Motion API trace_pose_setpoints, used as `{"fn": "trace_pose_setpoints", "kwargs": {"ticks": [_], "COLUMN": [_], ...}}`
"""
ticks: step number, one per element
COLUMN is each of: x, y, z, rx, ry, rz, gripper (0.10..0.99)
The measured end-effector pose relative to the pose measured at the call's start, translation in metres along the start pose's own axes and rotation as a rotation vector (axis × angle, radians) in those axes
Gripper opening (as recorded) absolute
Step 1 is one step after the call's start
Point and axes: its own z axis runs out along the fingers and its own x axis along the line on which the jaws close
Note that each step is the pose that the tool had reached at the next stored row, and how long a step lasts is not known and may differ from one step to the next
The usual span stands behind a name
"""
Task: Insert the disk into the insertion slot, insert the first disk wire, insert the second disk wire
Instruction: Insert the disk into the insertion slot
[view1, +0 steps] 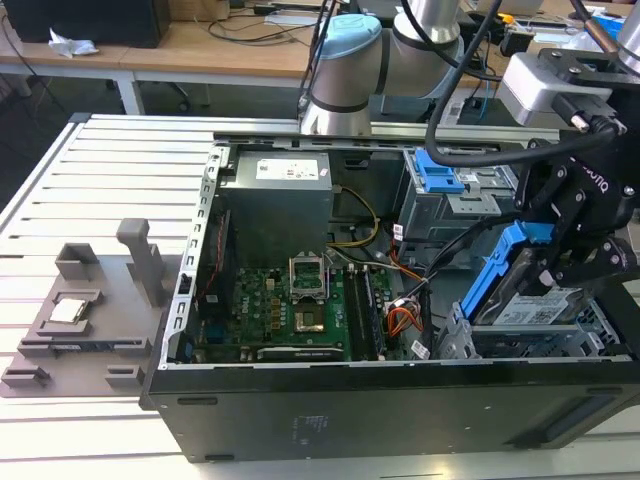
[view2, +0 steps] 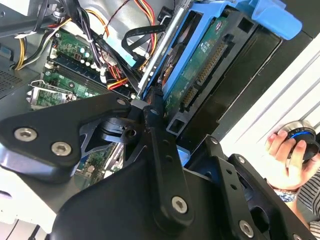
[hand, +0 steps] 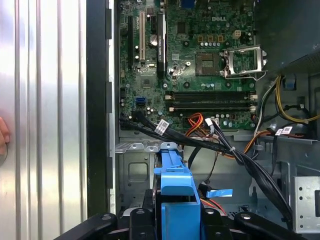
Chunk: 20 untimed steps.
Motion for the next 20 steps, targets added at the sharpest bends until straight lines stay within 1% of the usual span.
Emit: {"fn": "trace_pose_setpoints", "kwargs": {"ticks": [4,5,6,13,14,18,19,20], "x": [0.0000,0.0000,0.0000,0.0000,0.0000,0.0000,0.0000,0.0000], "y": [0.0000,0.0000,0.0000,0.0000,0.0000,0.0000,0.0000,0.0000], "z": [0.0001,0.0001,0.0001,0.0002,0.0003,0.0004,0.0003,0.0004], "rx": [0.000,0.000,0.000,0.000,0.000,0.000,0.000,0.000], "ry": [0.0000,0.0001,0.0000,0.0000,0.0000,-0.0001,-0.0001,-0.0001], "rz": [0.000,0.000,0.000,0.000,0.000,0.000,0.000,0.000], "gripper": [0.361,0.373,0.435,0.435,0.420,0.173,0.173,0.106]}}
